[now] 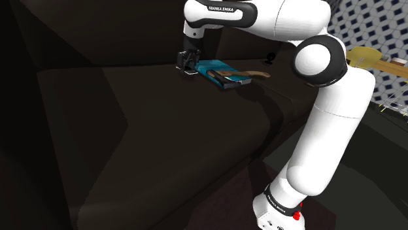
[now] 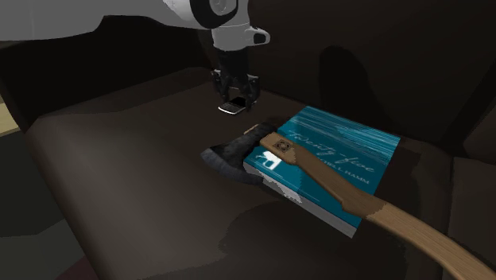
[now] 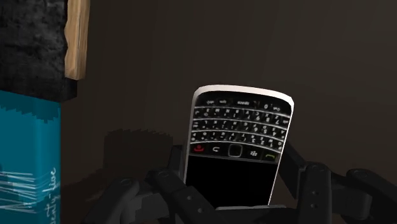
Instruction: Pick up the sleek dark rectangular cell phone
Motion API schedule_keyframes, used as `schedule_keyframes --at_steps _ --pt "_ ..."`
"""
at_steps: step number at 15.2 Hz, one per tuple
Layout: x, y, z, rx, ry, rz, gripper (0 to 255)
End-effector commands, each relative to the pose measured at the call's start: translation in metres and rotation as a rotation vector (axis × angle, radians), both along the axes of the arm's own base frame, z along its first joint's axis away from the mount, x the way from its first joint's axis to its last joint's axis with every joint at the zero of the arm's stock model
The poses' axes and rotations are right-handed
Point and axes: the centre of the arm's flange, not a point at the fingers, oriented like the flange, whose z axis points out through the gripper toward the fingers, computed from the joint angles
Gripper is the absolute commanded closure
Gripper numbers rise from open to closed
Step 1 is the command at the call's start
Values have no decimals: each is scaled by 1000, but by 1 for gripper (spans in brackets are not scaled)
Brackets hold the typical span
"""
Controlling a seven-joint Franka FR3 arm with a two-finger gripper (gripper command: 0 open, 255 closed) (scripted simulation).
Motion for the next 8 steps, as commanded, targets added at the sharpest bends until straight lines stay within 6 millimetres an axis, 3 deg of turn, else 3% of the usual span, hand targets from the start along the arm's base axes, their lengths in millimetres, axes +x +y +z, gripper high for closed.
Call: schedule_keyframes --at_steps 1,6,8 --pt "0 0 10 0 0 0 255" --pt "0 0 37 0 0 0 255" --pt "0 0 38 0 0 0 255"
